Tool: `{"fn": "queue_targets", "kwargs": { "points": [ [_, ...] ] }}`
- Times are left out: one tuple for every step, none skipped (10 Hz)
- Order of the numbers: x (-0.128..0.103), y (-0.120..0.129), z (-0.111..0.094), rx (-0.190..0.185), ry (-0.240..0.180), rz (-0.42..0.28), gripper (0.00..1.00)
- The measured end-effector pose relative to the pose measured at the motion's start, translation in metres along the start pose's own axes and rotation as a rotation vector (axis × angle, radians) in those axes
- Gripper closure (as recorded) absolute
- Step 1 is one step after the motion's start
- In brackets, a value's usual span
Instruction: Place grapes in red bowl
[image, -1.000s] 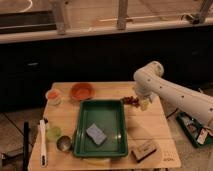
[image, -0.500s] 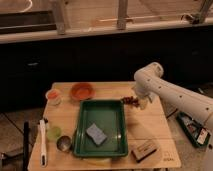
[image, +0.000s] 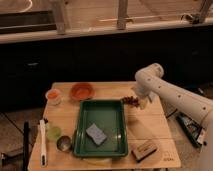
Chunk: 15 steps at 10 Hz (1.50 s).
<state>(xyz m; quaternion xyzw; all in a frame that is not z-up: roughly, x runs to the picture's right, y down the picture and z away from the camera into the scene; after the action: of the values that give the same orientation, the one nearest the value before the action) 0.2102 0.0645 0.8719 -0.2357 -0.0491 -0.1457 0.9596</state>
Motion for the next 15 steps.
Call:
{"fn": "queue_targets", "kwargs": {
  "points": [
    [0.001, -0.001, 0.003, -0.001, -0.006, -0.003, 0.2],
    [0.002, -0.002, 0.007, -0.002, -0.013, -0.005, 0.2],
    [0.003, -0.004, 0.011, -0.002, -0.023, -0.008, 0.2],
    [0.003, -0.005, 0.015, -0.005, -0.029, -0.011, 0.2],
    [0.002, -0.006, 0.018, -0.005, -0.035, -0.014, 0.2],
    [0.002, -0.007, 0.023, -0.007, -0.044, -0.019, 0.2],
    [0.002, -0.008, 0.027, -0.008, -0.05, -0.021, 0.2],
    [0.003, -0.008, 0.031, -0.009, -0.055, -0.022, 0.2],
    [0.003, -0.008, 0.034, -0.009, -0.06, -0.024, 0.2],
    [0.003, -0.009, 0.038, -0.009, -0.067, -0.027, 0.2],
    [0.003, -0.01, 0.041, -0.009, -0.072, -0.029, 0.2],
    [0.003, -0.011, 0.047, -0.009, -0.079, -0.031, 0.2],
    [0.004, -0.011, 0.051, -0.009, -0.082, -0.031, 0.2],
    [0.004, -0.012, 0.053, -0.007, -0.086, -0.032, 0.2],
    [0.004, -0.013, 0.056, -0.005, -0.09, -0.032, 0.2]
  ]
}}
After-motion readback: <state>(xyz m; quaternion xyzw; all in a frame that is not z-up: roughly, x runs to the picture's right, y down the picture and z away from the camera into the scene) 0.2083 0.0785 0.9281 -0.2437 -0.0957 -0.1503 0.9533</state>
